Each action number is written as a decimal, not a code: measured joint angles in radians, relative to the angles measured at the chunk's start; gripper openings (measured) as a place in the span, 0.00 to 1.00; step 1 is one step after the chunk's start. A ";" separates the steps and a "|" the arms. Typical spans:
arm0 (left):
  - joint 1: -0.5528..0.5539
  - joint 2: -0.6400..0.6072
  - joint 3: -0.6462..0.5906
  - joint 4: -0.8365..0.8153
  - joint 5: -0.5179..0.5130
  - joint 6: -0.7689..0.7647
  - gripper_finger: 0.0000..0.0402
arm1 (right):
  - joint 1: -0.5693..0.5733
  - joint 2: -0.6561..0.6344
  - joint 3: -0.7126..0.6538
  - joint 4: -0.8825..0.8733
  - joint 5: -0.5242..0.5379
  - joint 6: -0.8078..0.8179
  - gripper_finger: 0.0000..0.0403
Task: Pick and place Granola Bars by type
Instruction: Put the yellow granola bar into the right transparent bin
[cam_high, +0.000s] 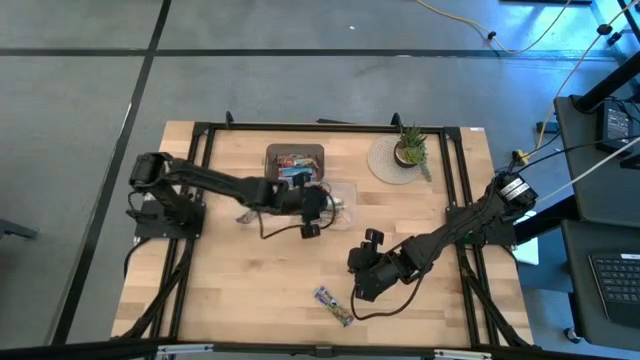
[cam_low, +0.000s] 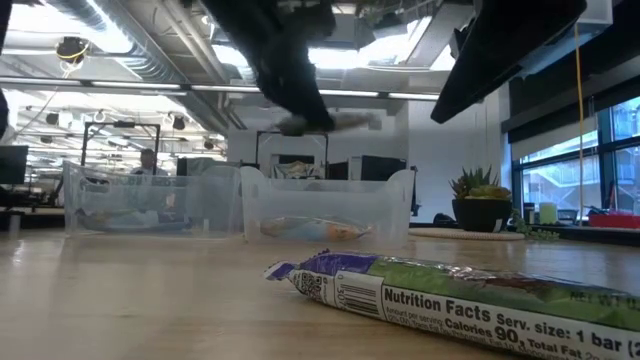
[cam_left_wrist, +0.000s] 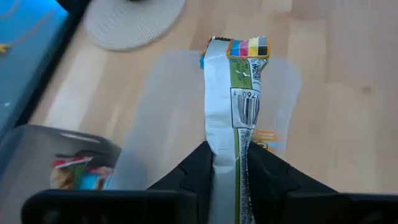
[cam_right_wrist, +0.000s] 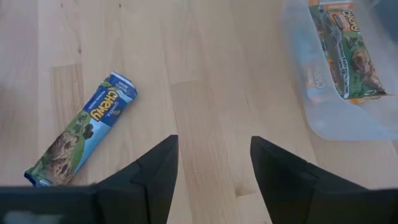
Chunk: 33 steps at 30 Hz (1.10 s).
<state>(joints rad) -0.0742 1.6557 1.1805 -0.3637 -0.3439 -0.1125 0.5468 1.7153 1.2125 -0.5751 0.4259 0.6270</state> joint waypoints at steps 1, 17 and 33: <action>0.014 0.017 0.000 0.005 0.023 0.004 0.19 | 0.000 0.000 0.000 0.000 0.000 0.000 0.51; 0.072 0.177 0.000 0.000 0.122 0.030 0.19 | 0.000 0.000 0.000 -0.032 0.000 0.020 0.51; 0.071 0.178 0.000 0.000 0.127 -0.037 0.24 | 0.000 0.000 0.000 -0.030 0.000 0.023 0.51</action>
<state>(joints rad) -0.0029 1.8336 1.1809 -0.3634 -0.2168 -0.1498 0.5465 1.7153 1.2125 -0.6055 0.4263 0.6502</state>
